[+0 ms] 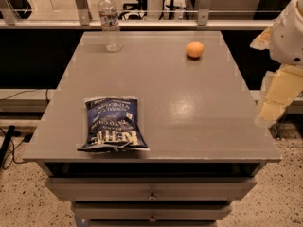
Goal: Pick blue chip bag
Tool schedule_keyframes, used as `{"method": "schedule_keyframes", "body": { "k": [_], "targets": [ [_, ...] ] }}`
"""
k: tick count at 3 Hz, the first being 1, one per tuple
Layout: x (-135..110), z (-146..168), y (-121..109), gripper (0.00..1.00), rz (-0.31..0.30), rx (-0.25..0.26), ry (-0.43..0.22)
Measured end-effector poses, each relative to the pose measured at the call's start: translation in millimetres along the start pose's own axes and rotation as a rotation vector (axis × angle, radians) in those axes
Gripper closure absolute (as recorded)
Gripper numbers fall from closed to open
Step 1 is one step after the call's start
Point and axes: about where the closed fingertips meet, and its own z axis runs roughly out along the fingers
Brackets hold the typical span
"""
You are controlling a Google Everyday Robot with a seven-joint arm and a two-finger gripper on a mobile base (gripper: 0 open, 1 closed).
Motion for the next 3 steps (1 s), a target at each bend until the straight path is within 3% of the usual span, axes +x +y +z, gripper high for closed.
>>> {"method": "schedule_keyframes", "body": {
  "k": [1, 2, 3],
  "targets": [
    [0.0, 0.0, 0.0, 0.00, 0.000, 0.000, 0.000],
    [-27.6, 23.6, 7.1, 0.00, 0.016, -0.034, -0.060],
    [-93.6, 64.1, 27.9, 0.00, 0.019, -0.107, -0.174]
  ]
}}
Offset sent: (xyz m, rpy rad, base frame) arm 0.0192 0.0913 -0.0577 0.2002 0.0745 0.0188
